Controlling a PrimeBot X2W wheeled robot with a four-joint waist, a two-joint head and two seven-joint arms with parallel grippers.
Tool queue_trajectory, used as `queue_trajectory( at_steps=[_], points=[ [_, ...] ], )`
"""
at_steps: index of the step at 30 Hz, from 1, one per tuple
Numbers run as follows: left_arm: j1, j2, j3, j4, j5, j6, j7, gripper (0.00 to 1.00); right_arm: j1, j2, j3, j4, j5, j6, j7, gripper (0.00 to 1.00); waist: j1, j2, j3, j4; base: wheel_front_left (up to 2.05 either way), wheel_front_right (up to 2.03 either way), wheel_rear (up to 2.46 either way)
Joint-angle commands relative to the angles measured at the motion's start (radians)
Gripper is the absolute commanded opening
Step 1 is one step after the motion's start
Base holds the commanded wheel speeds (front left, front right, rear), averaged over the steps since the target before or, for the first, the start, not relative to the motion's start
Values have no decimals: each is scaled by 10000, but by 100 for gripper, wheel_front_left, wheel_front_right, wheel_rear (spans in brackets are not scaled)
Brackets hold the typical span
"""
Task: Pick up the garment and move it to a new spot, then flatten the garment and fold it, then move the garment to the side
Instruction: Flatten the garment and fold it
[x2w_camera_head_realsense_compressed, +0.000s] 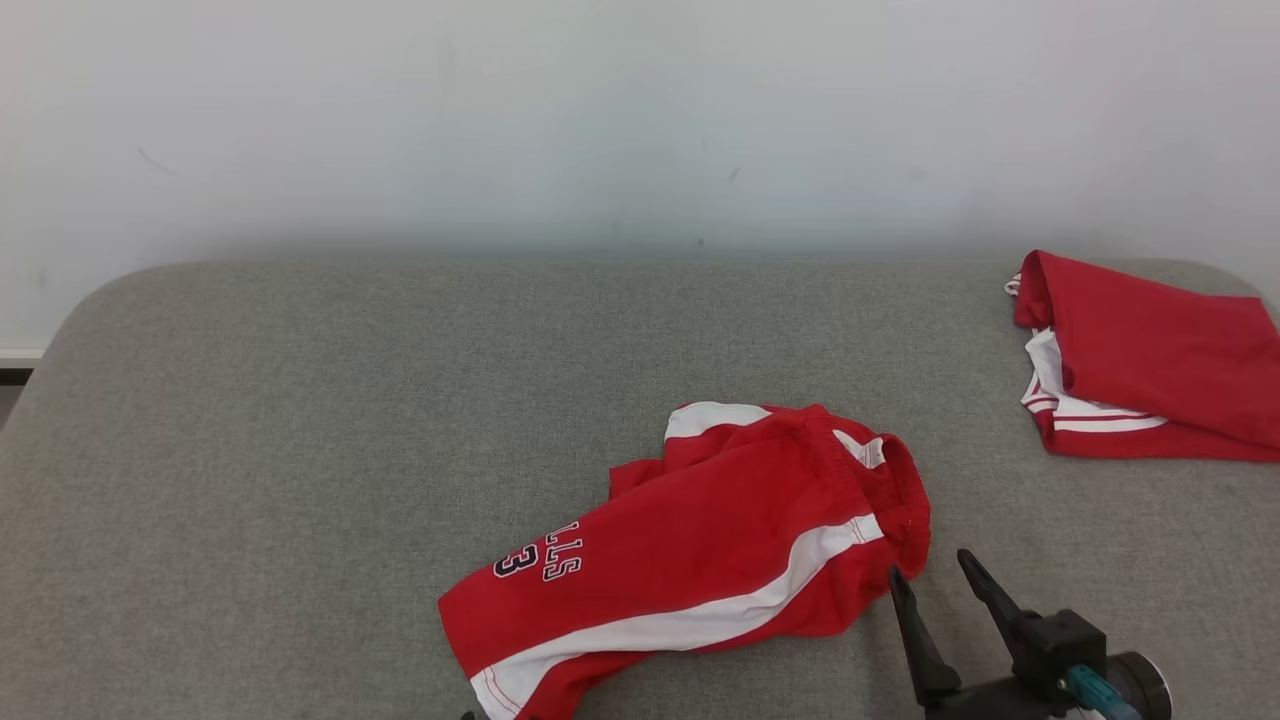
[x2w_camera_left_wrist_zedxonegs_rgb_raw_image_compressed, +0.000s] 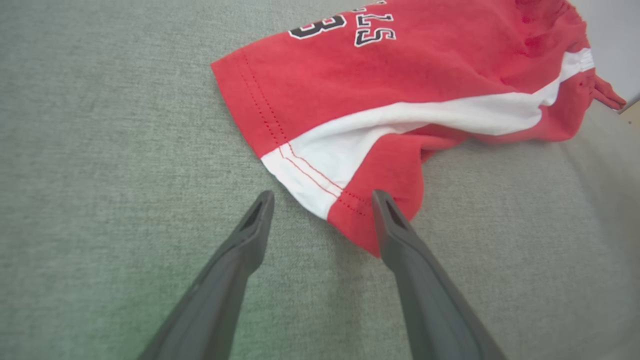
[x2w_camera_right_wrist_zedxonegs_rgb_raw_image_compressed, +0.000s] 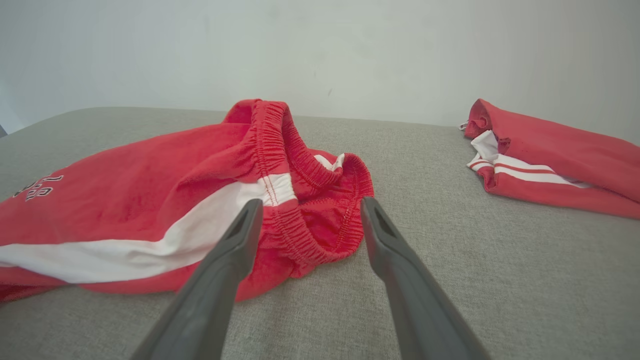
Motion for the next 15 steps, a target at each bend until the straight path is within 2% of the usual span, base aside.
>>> queue_trajectory(
  at_steps=[1, 15],
  points=[
    [-160, -8, -20, 98, -147, 13, -20, 100, -235, -125, 146, 193, 14, -19, -50, 100, 0, 0, 15, -4, 0, 0, 0],
    [-1104, -31, -293, 1113, -1161, 13, -19, 100, -2157, -793, 1832, 2231, 663, -19, -50, 100, 0, 0, 267, 196, 0, 0, 0]
  ],
)
